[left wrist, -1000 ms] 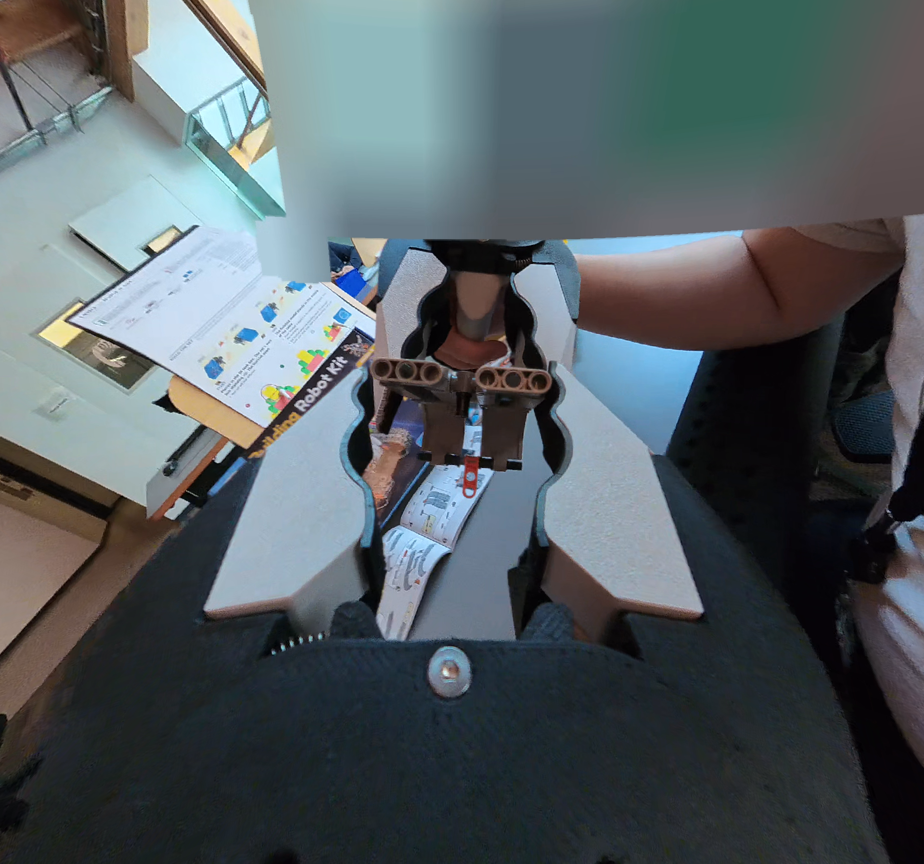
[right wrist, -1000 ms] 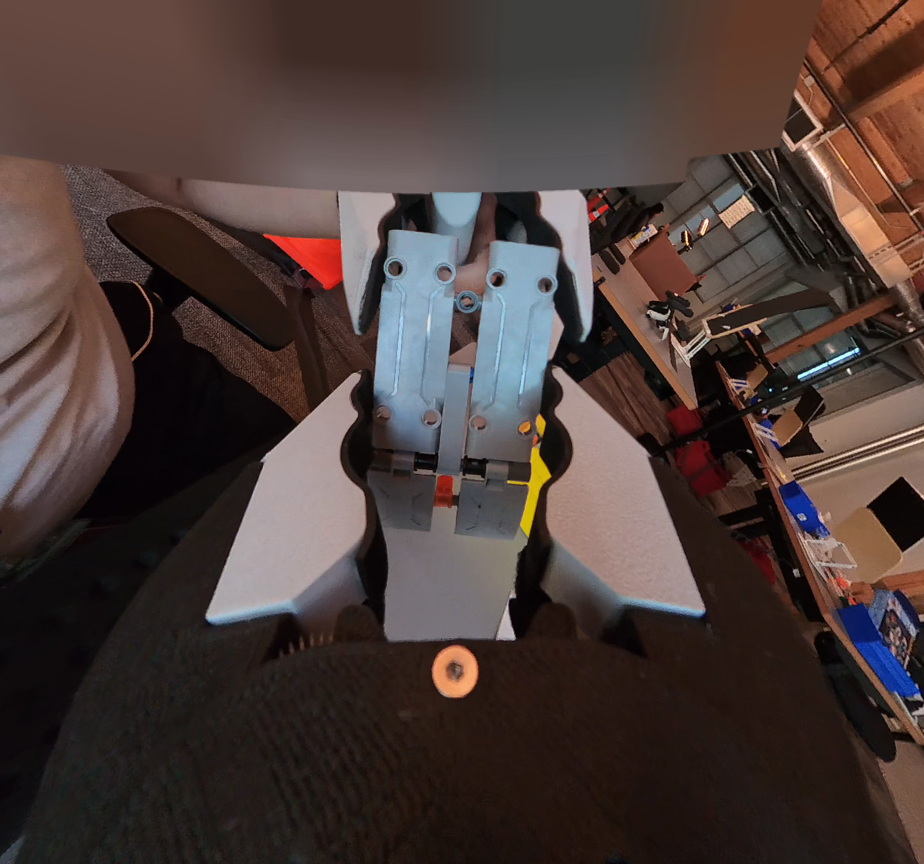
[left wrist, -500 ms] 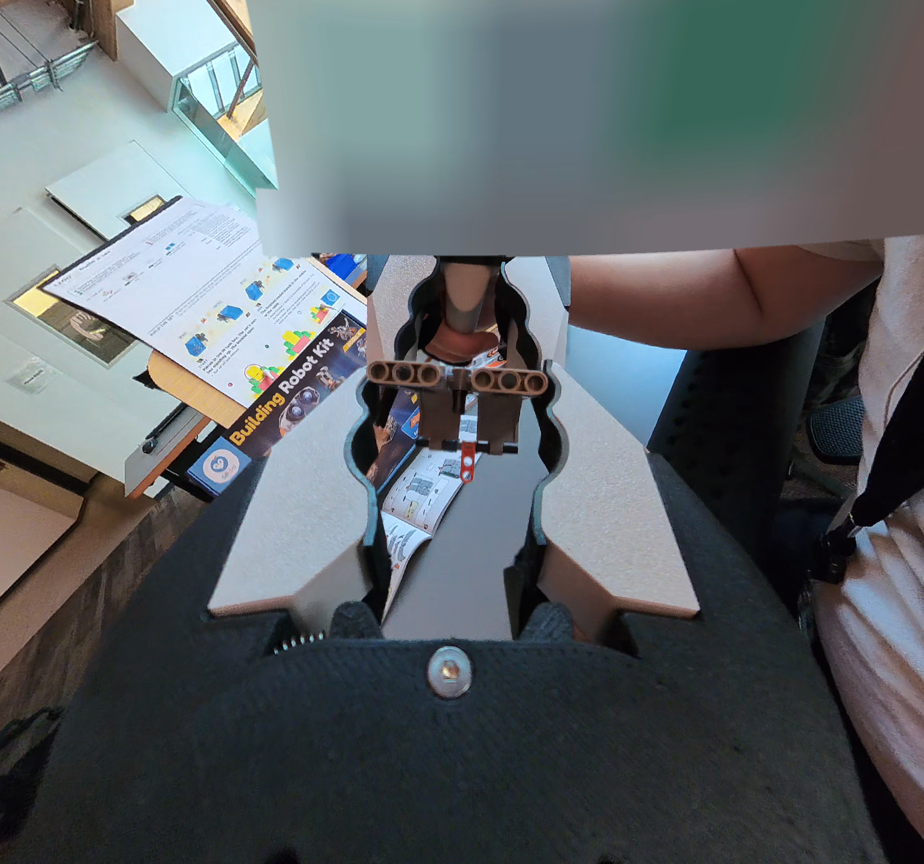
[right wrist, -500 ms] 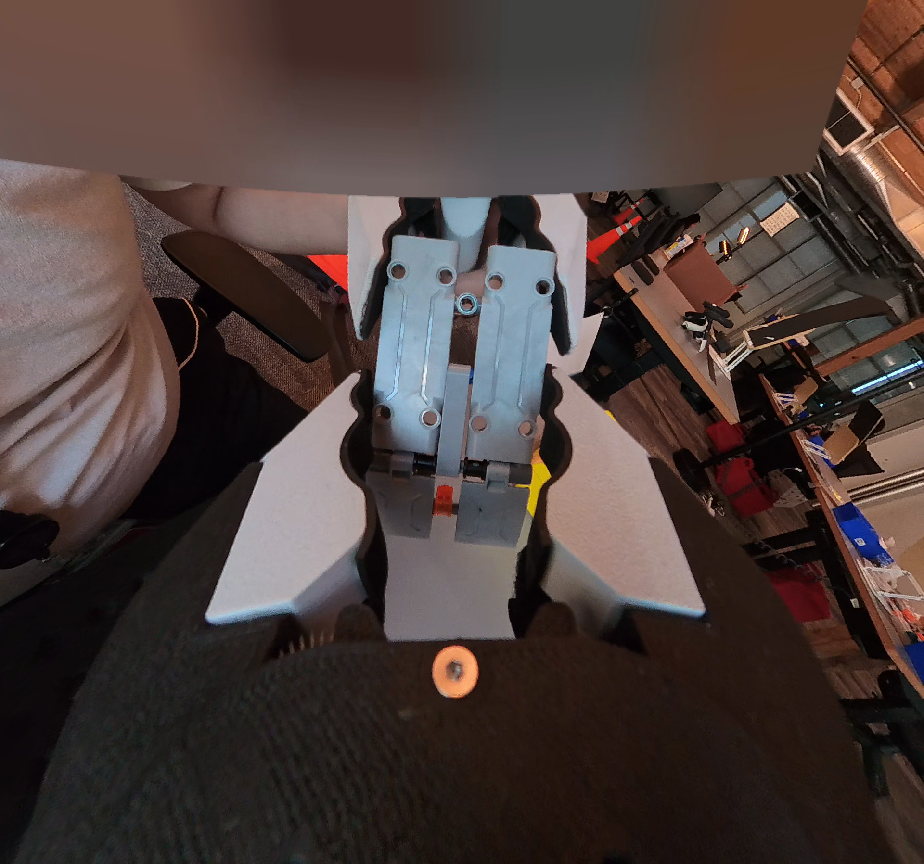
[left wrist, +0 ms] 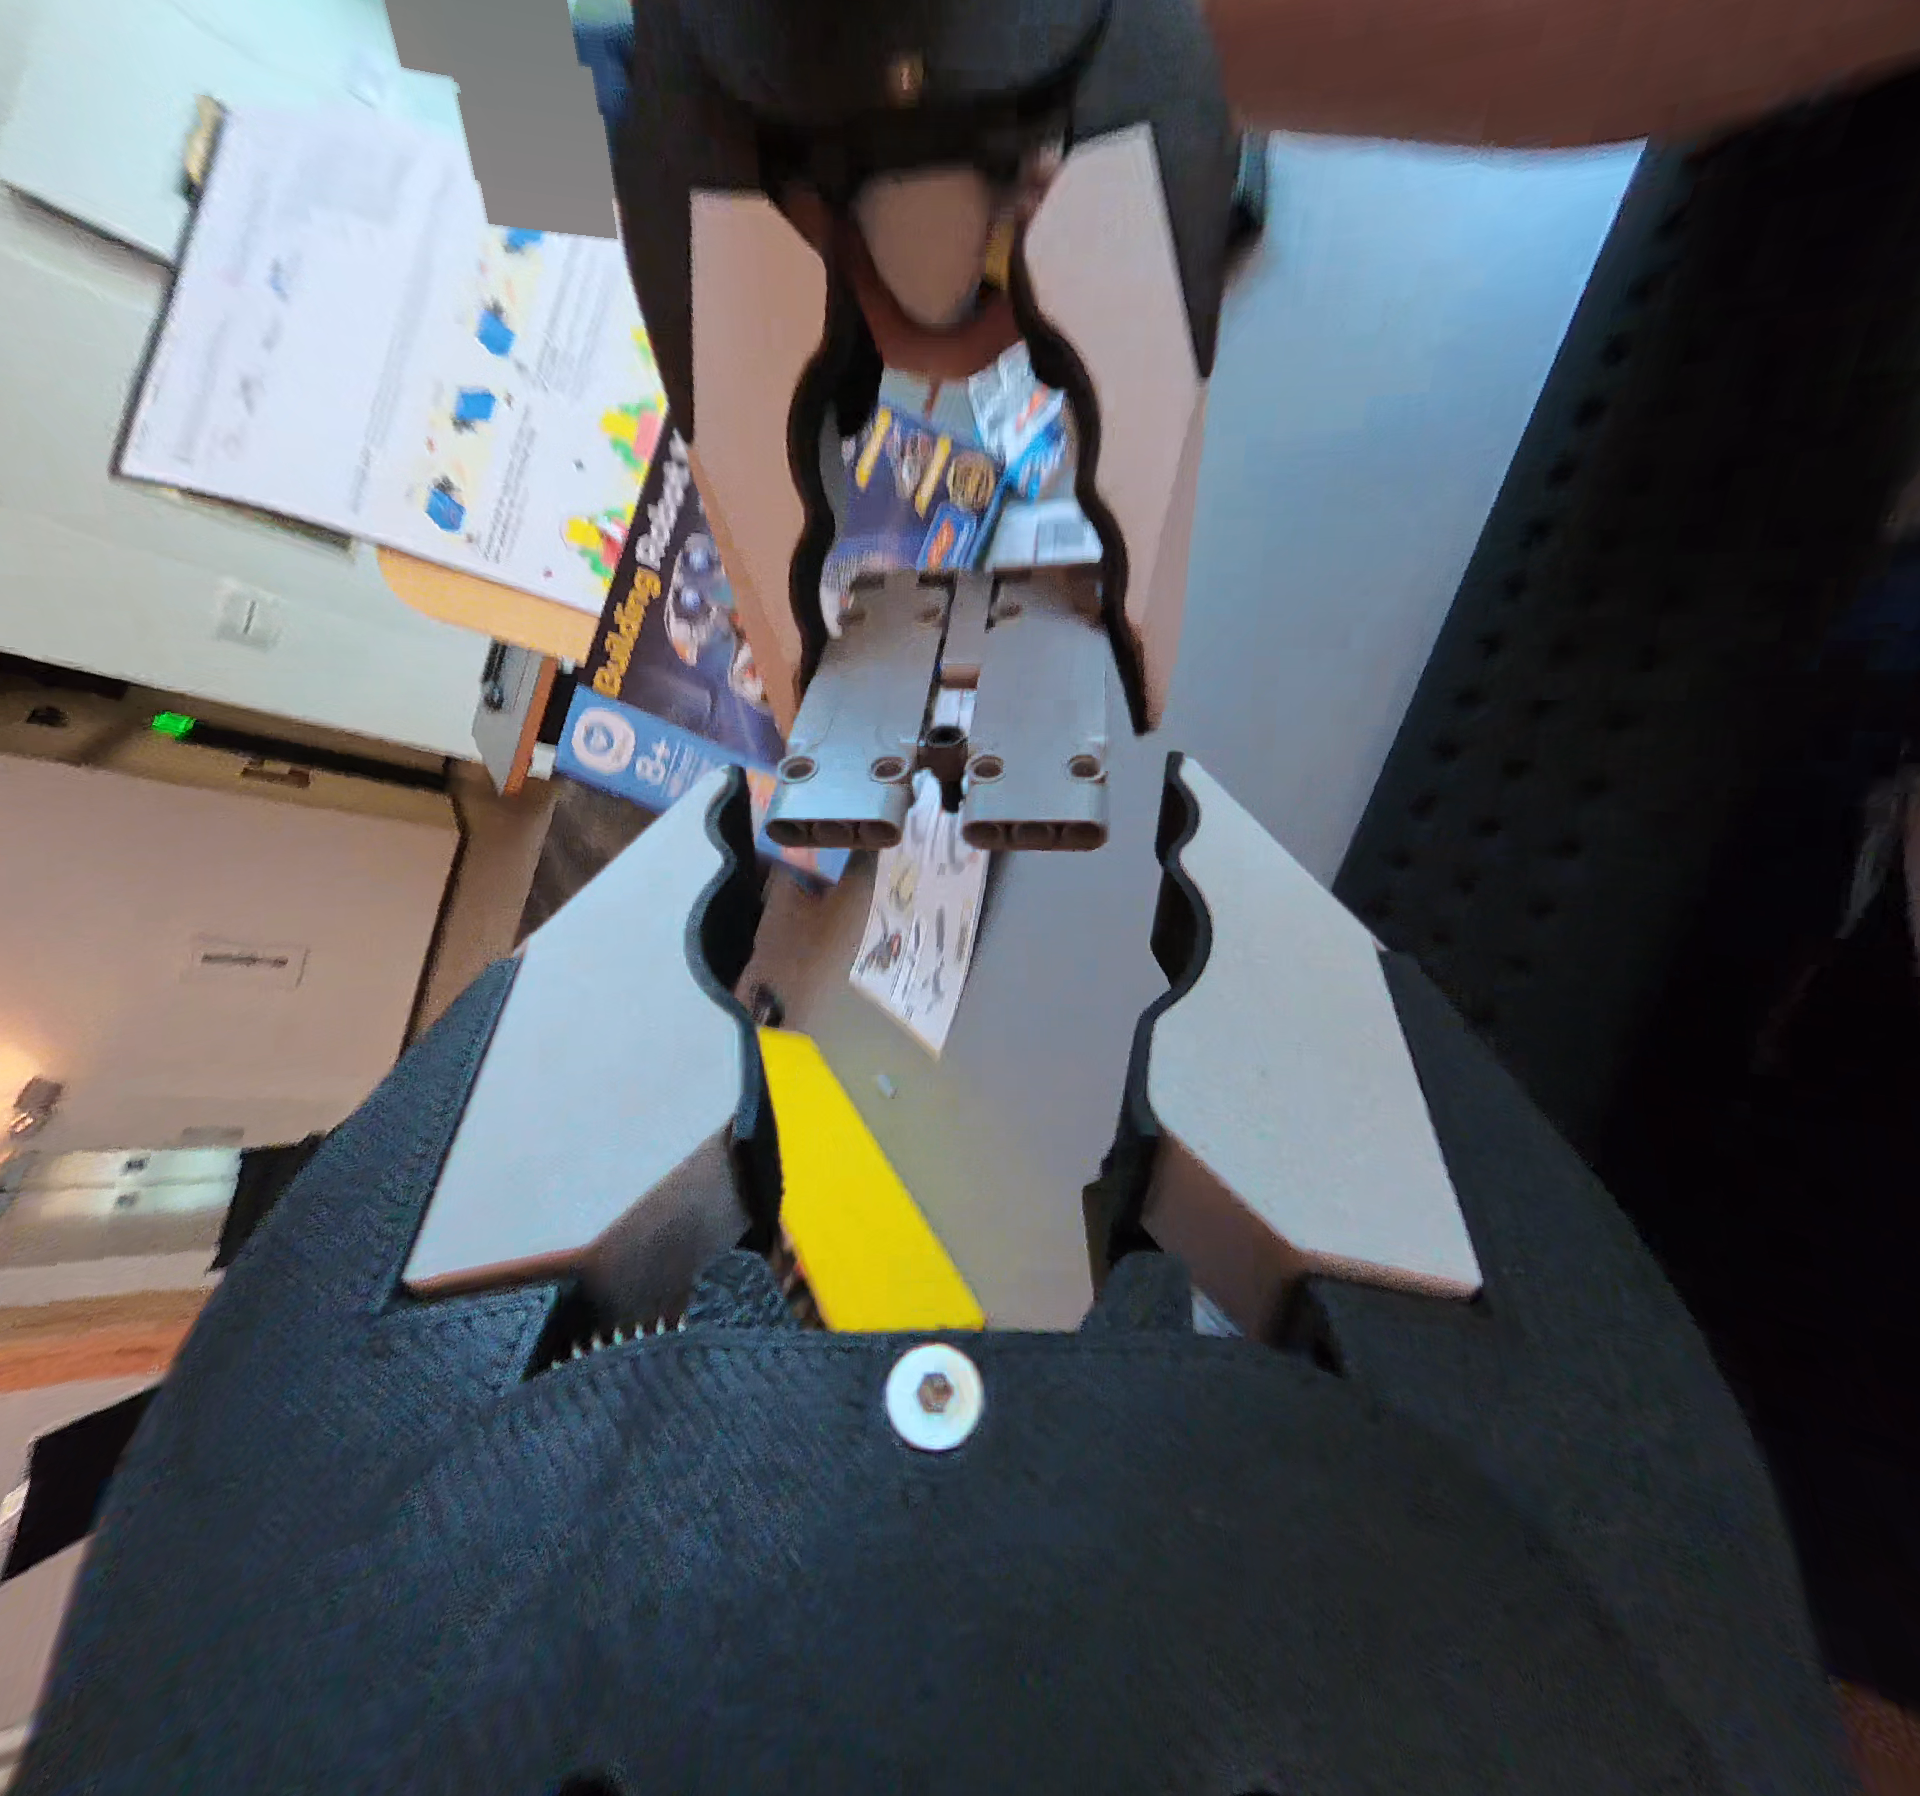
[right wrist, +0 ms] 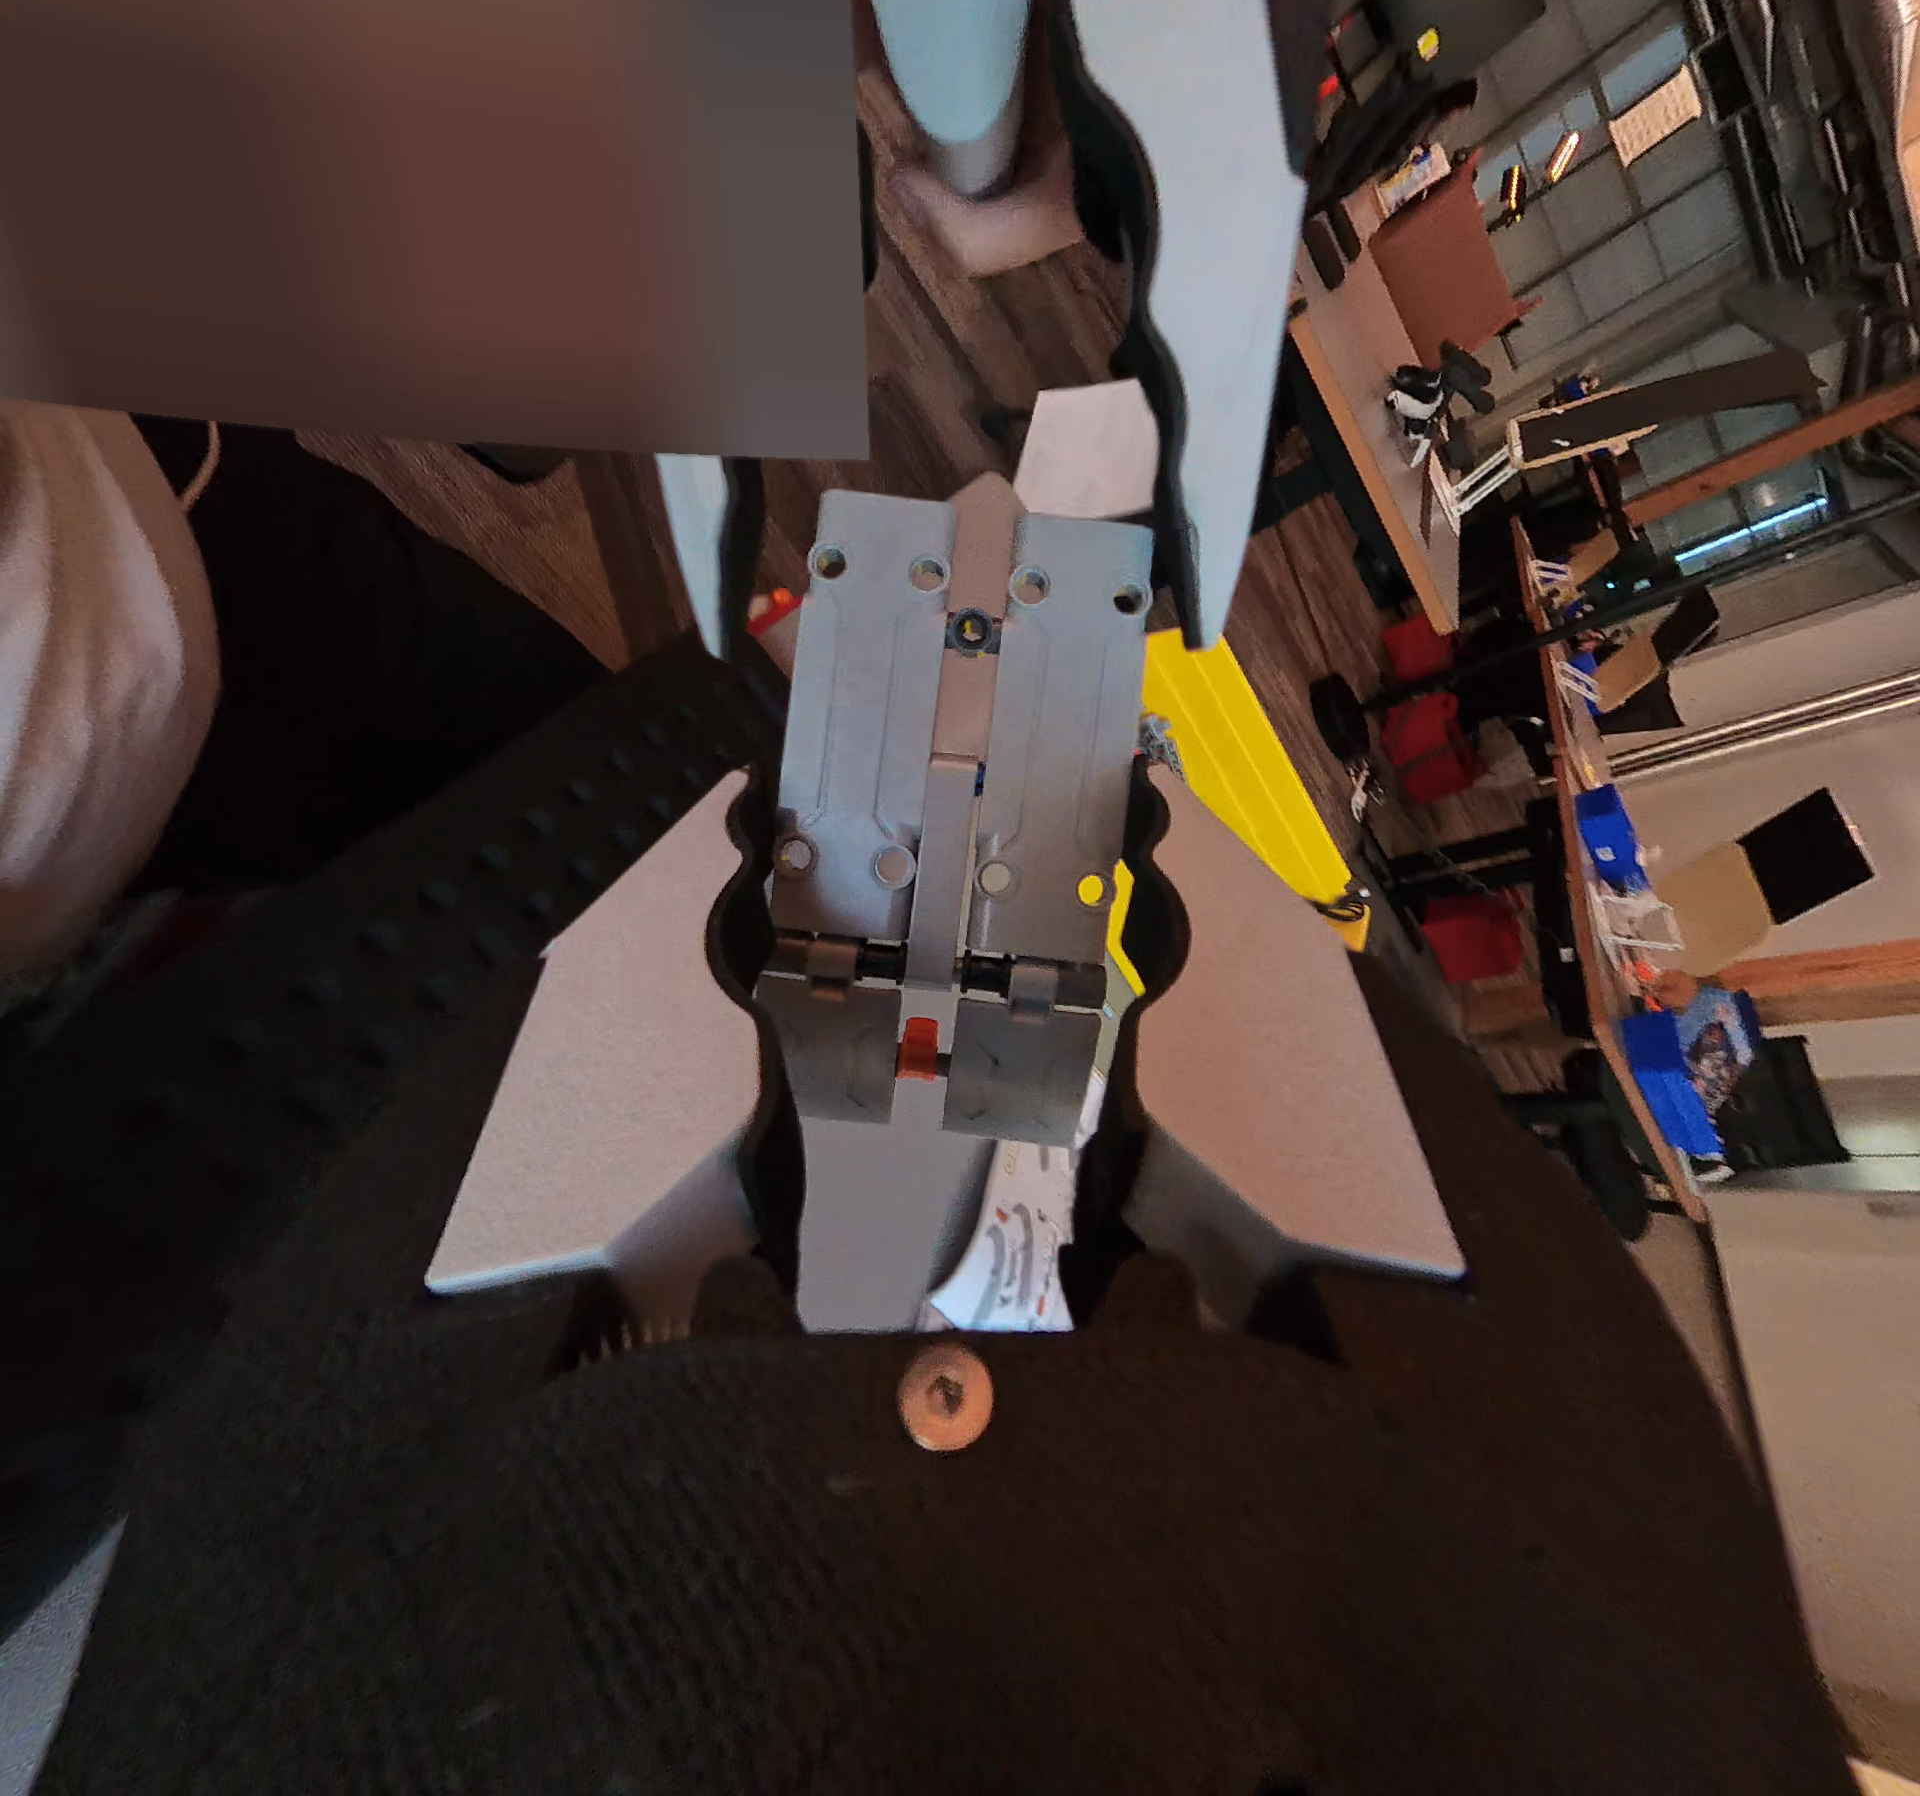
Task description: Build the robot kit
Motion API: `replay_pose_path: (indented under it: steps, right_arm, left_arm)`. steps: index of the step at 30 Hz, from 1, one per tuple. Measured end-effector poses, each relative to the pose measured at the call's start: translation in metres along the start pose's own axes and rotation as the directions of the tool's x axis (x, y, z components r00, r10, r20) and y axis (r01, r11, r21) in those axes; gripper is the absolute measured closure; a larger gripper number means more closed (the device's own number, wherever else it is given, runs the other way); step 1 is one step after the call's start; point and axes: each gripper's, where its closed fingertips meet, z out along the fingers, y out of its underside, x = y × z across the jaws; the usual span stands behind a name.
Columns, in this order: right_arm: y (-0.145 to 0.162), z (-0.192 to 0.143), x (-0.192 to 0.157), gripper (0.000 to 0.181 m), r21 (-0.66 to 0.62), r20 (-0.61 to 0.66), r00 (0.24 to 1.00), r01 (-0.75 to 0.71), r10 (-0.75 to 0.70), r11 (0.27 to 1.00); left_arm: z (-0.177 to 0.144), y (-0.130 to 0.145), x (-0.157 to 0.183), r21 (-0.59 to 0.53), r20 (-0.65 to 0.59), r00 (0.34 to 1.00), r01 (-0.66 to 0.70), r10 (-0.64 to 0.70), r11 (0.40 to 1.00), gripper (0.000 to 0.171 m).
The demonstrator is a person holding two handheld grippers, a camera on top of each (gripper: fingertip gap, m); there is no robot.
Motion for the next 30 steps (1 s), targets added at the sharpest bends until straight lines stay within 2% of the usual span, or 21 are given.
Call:
replay_pose_path:
  steps: [1, 3, 6, 9, 14, 30]
  right_arm:
    - [0.000, 0.002, -0.001, 0.113, -0.015, -0.006, 1.000, 0.021, -0.021, 1.000]
    - [0.002, 0.006, -0.004, 0.113, -0.056, -0.013, 0.998, 0.062, -0.063, 0.997]
    - [0.006, 0.008, -0.005, 0.113, -0.100, -0.015, 0.996, 0.083, -0.085, 0.992]
    - [0.006, 0.007, -0.004, 0.113, -0.101, -0.019, 0.997, 0.069, -0.071, 0.993]
    - [0.007, 0.011, -0.007, 0.113, -0.126, -0.004, 0.998, 0.066, -0.067, 0.990]
    - [0.005, 0.018, -0.011, 0.114, -0.084, 0.046, 0.999, -0.008, 0.012, 0.996]
  left_arm:
    - [0.003, 0.007, 0.000, -0.053, -0.002, 1.000, -0.026, 0.026, 0.998, 0.093]
    - [0.006, 0.013, 0.001, -0.096, -0.015, 0.997, -0.075, 0.074, 0.993, 0.103]
    - [0.008, 0.012, 0.006, -0.072, -0.038, 0.996, -0.081, 0.079, 0.994, 0.107]
    - [0.012, 0.018, 0.006, -0.103, -0.031, 0.998, -0.056, 0.053, 0.993, 0.101]
    - [0.014, 0.023, 0.008, -0.123, -0.016, 0.998, -0.061, 0.060, 0.990, 0.107]
    - [0.011, 0.032, 0.012, -0.139, -0.066, 0.997, 0.033, -0.043, 0.990, 0.107]
